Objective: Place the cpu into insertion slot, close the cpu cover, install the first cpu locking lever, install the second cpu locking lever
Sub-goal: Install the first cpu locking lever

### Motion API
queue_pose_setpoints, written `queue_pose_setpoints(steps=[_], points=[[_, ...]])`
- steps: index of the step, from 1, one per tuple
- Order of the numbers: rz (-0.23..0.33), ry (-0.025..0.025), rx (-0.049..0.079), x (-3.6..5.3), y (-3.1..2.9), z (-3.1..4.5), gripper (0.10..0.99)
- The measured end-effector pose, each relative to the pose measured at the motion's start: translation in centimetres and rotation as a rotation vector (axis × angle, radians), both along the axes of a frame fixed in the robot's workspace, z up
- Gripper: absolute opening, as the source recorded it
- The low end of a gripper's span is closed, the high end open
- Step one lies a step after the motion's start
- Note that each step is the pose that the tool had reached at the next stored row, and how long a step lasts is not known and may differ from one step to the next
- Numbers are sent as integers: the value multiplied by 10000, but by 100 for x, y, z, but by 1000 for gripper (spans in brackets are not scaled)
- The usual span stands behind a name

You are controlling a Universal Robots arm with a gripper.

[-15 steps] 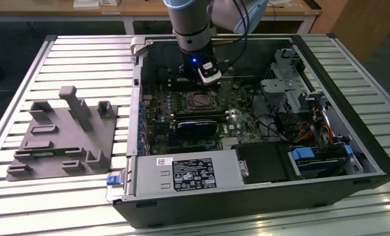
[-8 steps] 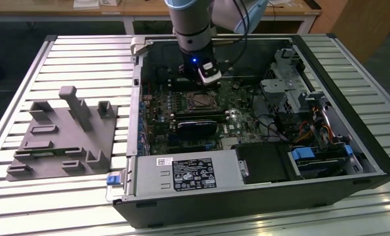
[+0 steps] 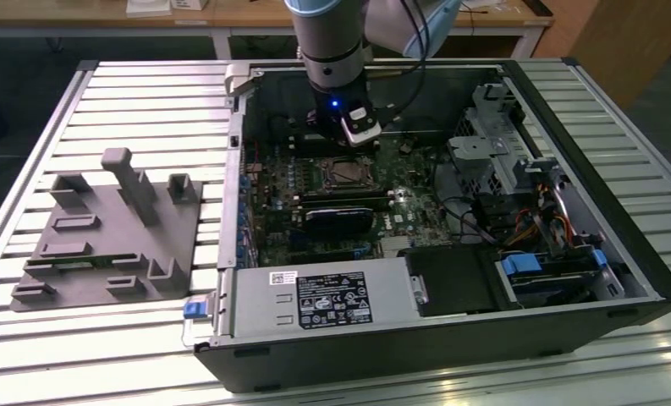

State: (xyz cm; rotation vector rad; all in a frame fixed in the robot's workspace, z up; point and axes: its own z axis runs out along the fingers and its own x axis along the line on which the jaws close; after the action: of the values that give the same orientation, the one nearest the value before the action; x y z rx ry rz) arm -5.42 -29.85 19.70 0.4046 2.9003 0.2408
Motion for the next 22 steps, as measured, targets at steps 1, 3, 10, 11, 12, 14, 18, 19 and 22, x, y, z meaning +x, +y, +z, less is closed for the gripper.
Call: queue_pose_setpoints(steps=[1, 3, 10, 11, 12, 14, 18, 19, 22], points=[[-1, 2, 1, 0, 0, -1, 106], [-1, 3, 3, 0, 1, -2, 106], [-20, 5, 2, 0, 23, -2, 106], [-21, 3, 4, 0, 28, -3, 106], [-22, 4, 2, 0, 33, -3, 106], [-21, 4, 2, 0, 36, -2, 106], [-30, 3, 3, 0, 38, -14, 106], [-31, 4, 1, 0, 37, -18, 106], [-32, 6, -2, 0, 37, -28, 106]])
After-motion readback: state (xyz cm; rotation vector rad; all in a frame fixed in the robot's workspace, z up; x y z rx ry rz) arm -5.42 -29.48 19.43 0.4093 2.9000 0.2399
